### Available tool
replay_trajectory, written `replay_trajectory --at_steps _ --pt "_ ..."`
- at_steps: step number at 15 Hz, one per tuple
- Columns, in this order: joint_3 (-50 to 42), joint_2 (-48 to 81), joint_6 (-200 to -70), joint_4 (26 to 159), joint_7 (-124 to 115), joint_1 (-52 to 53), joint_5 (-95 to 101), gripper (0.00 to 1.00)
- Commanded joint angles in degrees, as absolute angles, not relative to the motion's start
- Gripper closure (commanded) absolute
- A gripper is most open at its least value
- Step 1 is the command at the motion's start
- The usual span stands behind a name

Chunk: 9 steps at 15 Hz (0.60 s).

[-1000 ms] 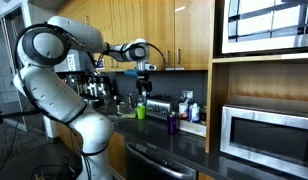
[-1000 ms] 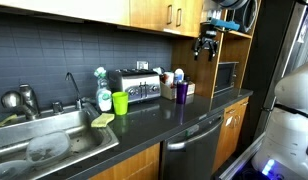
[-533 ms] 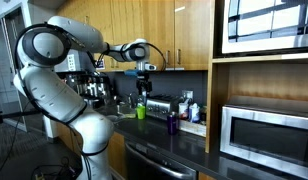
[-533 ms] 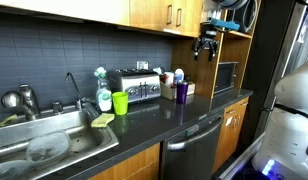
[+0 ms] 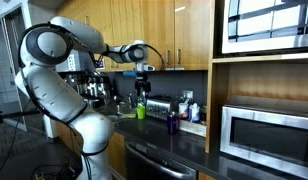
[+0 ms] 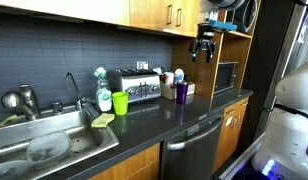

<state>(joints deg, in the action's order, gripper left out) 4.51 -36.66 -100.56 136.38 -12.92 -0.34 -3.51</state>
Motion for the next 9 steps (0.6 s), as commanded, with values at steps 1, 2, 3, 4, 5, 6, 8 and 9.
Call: replay_trajectory --at_steps 1,2,3,4,5,6,8,9 --pt "5.94 -34.81 -101.85 135.20 -13.10 1.02 -4.70 0.00" --pt "6.28 -34.44 -102.02 135.03 -13.13 1.46 -4.96 0.00" --pt "6.74 -33.97 -102.29 134.81 -13.27 1.97 -5.31 0.00" --pt "7.30 -33.42 -102.86 134.60 -13.64 2.47 -5.86 0.00" --pt "7.78 -32.87 -103.24 134.31 -13.94 2.88 -6.50 0.00" --pt "8.44 -32.24 -103.87 134.02 -14.42 3.31 -7.10 0.00" --pt "9.65 -30.85 -105.35 133.49 -15.58 3.96 -8.37 0.00" --pt "10.31 -30.01 -106.25 133.20 -16.50 4.24 -9.08 0.00"
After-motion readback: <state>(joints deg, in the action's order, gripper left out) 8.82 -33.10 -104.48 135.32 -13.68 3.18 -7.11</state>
